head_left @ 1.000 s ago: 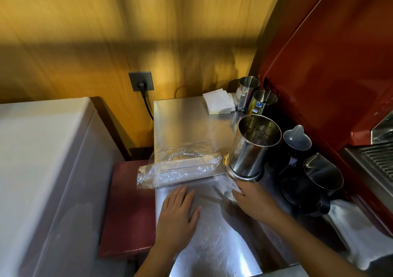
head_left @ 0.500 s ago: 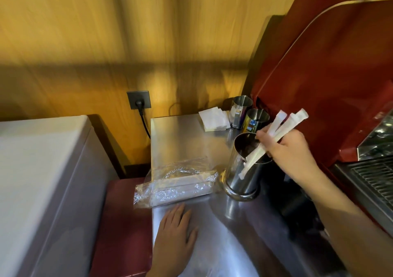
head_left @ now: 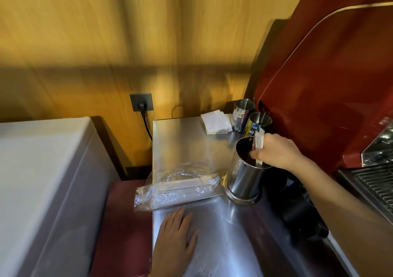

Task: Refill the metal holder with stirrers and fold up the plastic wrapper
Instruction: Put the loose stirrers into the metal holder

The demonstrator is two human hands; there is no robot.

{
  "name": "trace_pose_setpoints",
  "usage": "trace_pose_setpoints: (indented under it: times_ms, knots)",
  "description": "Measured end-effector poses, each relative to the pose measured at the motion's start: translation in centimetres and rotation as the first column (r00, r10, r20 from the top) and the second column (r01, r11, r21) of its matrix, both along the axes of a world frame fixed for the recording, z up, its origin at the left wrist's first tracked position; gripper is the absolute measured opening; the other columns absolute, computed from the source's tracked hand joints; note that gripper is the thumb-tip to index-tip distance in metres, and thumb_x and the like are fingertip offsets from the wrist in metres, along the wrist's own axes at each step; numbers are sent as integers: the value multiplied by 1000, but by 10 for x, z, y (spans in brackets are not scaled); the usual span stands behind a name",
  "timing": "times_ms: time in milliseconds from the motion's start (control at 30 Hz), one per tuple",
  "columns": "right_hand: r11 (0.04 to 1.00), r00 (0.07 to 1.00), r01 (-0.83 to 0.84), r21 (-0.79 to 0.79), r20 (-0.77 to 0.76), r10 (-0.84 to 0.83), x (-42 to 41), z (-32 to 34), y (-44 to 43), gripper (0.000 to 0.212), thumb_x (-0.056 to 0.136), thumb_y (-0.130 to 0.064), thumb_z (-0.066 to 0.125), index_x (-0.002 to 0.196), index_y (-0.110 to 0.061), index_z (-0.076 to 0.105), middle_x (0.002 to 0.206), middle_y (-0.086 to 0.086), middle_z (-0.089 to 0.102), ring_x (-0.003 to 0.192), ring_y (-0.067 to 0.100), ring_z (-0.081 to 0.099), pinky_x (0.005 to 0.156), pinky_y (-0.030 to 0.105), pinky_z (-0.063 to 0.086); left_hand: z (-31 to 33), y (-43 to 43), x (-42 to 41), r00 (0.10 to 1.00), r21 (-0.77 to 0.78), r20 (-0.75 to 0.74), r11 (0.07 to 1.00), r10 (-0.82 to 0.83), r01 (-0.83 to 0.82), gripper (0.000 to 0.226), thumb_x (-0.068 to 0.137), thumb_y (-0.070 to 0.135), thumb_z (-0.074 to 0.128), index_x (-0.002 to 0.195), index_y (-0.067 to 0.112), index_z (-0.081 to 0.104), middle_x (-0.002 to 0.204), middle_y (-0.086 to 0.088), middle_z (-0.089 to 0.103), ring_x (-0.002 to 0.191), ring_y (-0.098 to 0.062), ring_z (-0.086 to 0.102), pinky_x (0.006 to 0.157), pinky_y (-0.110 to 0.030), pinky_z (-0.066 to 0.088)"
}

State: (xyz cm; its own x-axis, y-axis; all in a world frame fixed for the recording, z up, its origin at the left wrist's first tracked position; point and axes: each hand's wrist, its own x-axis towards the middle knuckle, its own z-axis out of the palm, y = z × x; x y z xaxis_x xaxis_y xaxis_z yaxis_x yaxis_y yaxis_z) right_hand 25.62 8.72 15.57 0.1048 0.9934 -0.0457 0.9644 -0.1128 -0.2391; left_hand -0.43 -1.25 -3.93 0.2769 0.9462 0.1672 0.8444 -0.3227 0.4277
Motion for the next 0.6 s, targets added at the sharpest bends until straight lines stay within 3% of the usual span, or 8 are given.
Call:
trace_pose_setpoints:
  times_ms: [100, 200, 267, 400, 500, 600]
  knots:
    - [996, 997, -62, -69, 40, 64, 0, -4, 4, 25, 75, -44, 65, 78, -22, 53, 76, -6, 55, 70, 18, 51, 53, 28, 31, 1, 0, -1, 1000, -9, -1, 1000, 4, -4, 44, 77, 42, 50, 105, 14, 69, 115, -7, 68, 115, -18, 49, 108, -19, 14]
    - [993, 994, -106, -58, -32, 104, 2, -3, 7, 24, 73, -49, 67, 86, -29, 62, 80, -8, 63, 79, 17, 59, 59, 27, 36, 0, 0, 0, 1000, -10, -2, 1000, 13, -13, 45, 77, 42, 49, 105, 14, 69, 116, -7, 68, 116, -16, 47, 107, -18, 14]
    - [993, 991, -116, -6, -71, 115, 4, 1, 6, 23, 74, -51, 66, 86, -32, 60, 76, -12, 60, 78, 17, 58, 61, 28, 37, 0, 0, 0, 1000, 16, -2, 1000, 7, -7, 43, 76, 42, 50, 104, 14, 70, 116, -7, 68, 114, -17, 50, 106, -18, 16]
    - [971, 956, -110, 214, -246, 162, 1, 12, 1, 14, 81, -41, 62, 79, -28, 58, 67, -7, 57, 64, 17, 55, 58, 29, 37, 9, 6, 0, 1000, 29, -14, 1000, -9, 9, 34, 61, 27, 80, 92, 16, 71, 107, -4, 71, 100, -20, 66, 91, -23, 33]
    - [936, 916, -130, 326, -323, 240, -17, 22, -5, 14, 85, -33, 59, 79, -20, 61, 61, -4, 57, 58, 15, 53, 55, 30, 38, 28, 15, -1, 999, -40, -37, 999, -28, 27, 13, 82, 31, 58, 87, 19, 63, 96, 4, 68, 94, -17, 62, 80, -25, 39]
    - [910, 888, -185, 371, -335, 317, -44, 23, -10, 13, 86, -27, 58, 78, -17, 61, 59, -6, 56, 60, 17, 53, 60, 34, 42, 38, 30, -2, 998, -7, 56, 1000, 27, -27, 21, 90, 34, 44, 98, 22, 60, 103, 6, 65, 99, -14, 56, 81, -25, 38]
